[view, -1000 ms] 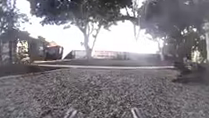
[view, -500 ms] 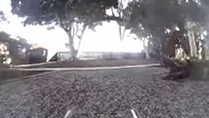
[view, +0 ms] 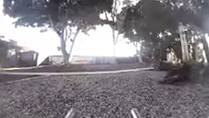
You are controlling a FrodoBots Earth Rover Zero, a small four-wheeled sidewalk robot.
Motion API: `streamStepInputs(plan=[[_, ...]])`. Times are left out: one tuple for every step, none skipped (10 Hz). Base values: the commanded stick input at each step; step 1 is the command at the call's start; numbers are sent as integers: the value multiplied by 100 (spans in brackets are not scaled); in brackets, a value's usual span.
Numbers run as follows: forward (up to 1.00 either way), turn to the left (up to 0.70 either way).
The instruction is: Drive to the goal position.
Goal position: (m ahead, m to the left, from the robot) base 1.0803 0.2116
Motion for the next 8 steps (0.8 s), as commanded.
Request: streamStepInputs(plan=[[70, 0], [70, 0], [70, 0], [70, 0], [70, 0], [70, 0], [70, 0], [70, 0]])
